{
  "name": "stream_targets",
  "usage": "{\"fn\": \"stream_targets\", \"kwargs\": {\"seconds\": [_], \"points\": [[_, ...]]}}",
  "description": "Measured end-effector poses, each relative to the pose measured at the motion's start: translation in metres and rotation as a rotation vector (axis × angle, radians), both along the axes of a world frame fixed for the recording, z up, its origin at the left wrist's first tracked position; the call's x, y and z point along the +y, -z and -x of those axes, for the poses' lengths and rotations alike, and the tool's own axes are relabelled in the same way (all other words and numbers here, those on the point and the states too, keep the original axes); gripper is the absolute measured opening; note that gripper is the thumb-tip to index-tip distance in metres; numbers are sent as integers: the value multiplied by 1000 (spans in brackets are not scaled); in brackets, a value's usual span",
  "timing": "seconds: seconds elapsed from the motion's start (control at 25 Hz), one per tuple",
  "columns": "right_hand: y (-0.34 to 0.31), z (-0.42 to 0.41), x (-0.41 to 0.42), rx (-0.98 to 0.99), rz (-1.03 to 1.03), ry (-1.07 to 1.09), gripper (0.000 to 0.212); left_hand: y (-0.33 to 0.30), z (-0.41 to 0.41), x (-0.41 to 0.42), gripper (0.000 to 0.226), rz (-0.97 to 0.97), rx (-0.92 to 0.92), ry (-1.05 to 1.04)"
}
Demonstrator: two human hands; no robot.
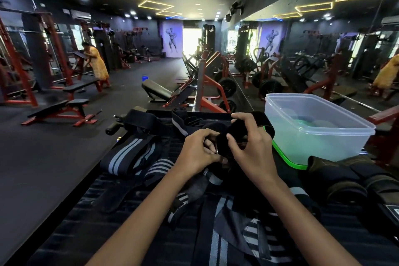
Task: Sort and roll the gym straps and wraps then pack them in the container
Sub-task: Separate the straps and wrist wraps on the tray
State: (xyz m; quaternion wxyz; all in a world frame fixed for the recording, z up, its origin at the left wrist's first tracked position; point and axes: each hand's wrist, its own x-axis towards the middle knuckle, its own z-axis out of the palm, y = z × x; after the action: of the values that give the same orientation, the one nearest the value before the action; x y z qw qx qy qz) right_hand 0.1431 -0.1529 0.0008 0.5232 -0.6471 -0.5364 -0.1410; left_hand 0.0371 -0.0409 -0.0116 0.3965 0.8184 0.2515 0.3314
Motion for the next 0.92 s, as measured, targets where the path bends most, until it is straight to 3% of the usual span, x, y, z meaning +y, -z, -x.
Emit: {"fn": "stream_targets", "kwargs": {"seconds": [0.16, 0.32, 0.68, 0.92], "points": [[4, -3, 1, -11, 78, 64, 34, 0, 1, 3, 59, -6, 25, 17], [6, -2, 2, -47, 118, 104, 38, 1, 3, 0, 56, -78, -33, 18], [-1, -6, 2, 259, -45, 30, 38, 1, 5, -6, 58, -181, -182, -1], [2, -8, 4, 367, -104, 79, 47, 5, 2, -10, 62, -81, -272, 50]]}}
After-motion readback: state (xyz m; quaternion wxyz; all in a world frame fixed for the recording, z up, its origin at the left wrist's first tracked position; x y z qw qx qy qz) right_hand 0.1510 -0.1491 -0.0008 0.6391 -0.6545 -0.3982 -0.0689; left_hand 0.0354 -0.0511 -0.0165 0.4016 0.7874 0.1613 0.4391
